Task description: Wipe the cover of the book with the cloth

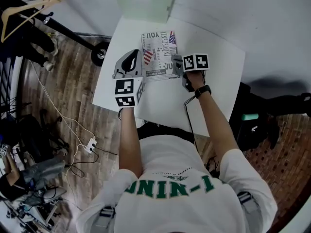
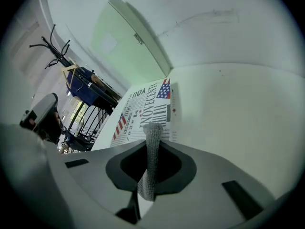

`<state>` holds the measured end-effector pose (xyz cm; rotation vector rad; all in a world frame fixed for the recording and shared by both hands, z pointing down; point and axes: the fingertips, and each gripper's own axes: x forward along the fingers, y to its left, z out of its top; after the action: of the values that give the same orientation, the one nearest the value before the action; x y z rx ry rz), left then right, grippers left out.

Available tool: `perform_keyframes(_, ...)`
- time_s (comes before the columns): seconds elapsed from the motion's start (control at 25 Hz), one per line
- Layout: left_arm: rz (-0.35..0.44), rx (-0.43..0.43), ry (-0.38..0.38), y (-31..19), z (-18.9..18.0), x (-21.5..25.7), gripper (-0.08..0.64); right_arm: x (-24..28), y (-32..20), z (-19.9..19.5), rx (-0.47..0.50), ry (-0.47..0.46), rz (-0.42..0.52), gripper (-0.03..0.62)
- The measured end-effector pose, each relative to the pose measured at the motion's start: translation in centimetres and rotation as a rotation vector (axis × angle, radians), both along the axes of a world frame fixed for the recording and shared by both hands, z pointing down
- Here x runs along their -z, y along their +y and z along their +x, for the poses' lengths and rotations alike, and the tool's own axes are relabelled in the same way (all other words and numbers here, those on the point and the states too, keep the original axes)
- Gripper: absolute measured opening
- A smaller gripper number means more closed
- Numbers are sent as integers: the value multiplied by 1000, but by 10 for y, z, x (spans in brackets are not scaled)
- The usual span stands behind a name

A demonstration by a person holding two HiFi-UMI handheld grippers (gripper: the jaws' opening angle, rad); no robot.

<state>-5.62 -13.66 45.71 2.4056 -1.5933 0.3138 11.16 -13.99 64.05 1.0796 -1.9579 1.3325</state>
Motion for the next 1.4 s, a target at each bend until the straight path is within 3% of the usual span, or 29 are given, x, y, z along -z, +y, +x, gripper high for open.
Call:
perform_keyframes(0.32, 6, 26, 1, 2, -14, 3, 14, 2, 2, -9, 34, 67, 25, 32)
perform_keyframes(0.44, 3, 46, 1, 2, -25, 2, 14, 13, 7, -59, 88, -15, 41, 34)
perform_keyframes(0.6, -1, 63, -9, 2, -33, 3, 15, 14, 25, -134, 247, -47, 36, 34)
perform_keyframes(0.76, 3, 59, -16, 3, -33, 8, 15, 2, 37, -159, 286, -48, 10, 34)
perform_keyframes(1.0, 8, 40, -15, 0, -28, 8, 15, -3, 38, -124, 253, -19, 3, 34)
perform_keyframes(1.28, 22, -25, -3, -6, 3, 11, 15, -1, 29, -15, 86, 52, 2, 32)
perform_keyframes(1.4, 25, -41, -1, -6, 10, 12, 14, 1, 29, 14, 34, 68, 0, 32)
